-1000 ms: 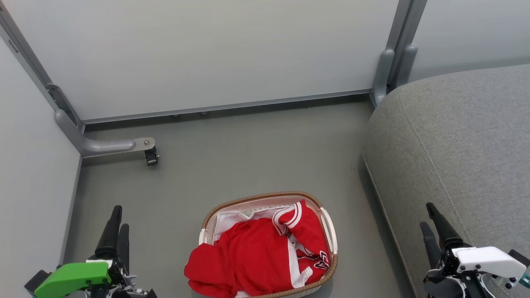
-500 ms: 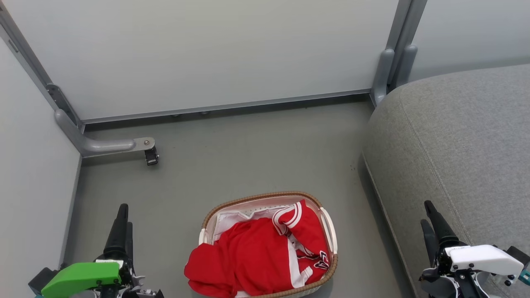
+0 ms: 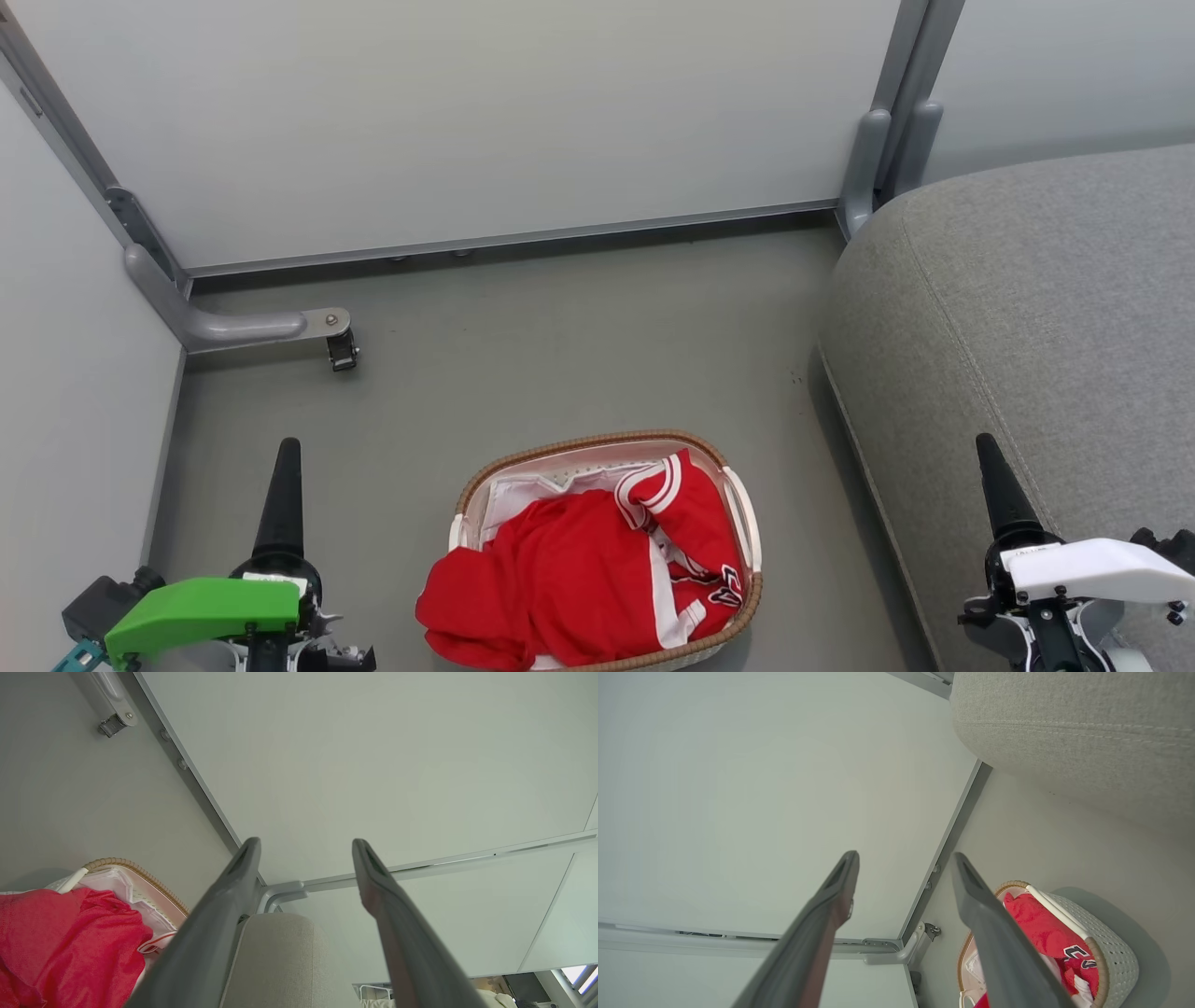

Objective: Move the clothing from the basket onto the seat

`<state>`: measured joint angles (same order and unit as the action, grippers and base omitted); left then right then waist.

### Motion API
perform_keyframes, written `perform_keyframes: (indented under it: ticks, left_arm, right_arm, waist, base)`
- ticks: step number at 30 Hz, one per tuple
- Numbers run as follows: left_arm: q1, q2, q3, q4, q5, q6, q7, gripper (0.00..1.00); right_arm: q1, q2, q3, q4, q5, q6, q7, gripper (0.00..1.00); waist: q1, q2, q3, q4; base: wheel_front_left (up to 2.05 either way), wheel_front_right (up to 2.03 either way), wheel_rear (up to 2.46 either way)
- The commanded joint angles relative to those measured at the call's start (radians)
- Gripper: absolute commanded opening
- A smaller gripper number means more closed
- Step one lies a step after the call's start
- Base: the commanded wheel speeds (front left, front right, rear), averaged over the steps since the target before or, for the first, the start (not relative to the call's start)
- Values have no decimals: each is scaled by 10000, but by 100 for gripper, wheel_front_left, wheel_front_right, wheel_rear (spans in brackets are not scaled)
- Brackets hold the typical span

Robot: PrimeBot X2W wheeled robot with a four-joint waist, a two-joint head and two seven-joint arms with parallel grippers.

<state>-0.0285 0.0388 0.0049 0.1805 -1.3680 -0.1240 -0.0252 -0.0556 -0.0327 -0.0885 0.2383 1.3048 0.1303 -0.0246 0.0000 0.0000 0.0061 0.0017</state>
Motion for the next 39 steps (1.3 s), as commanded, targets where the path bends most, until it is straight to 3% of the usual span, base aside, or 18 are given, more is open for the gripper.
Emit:
perform_keyframes:
  ticks: [1,39]
  left_arm:
    - [40,65,-8,-223,386,-46,-116,100]
    - [609,108,-707,-518,7101,137,-1286,100]
  right_arm:
    - [-109,-92,-23,-215,-378,2,-118,100]
    - [85,-149,966,-742,-7005,4,-1297,100]
  waist:
    - [0,0,2,5]
    - [0,0,104,51]
  base:
    - [0,0,0]
    - [0,0,0]
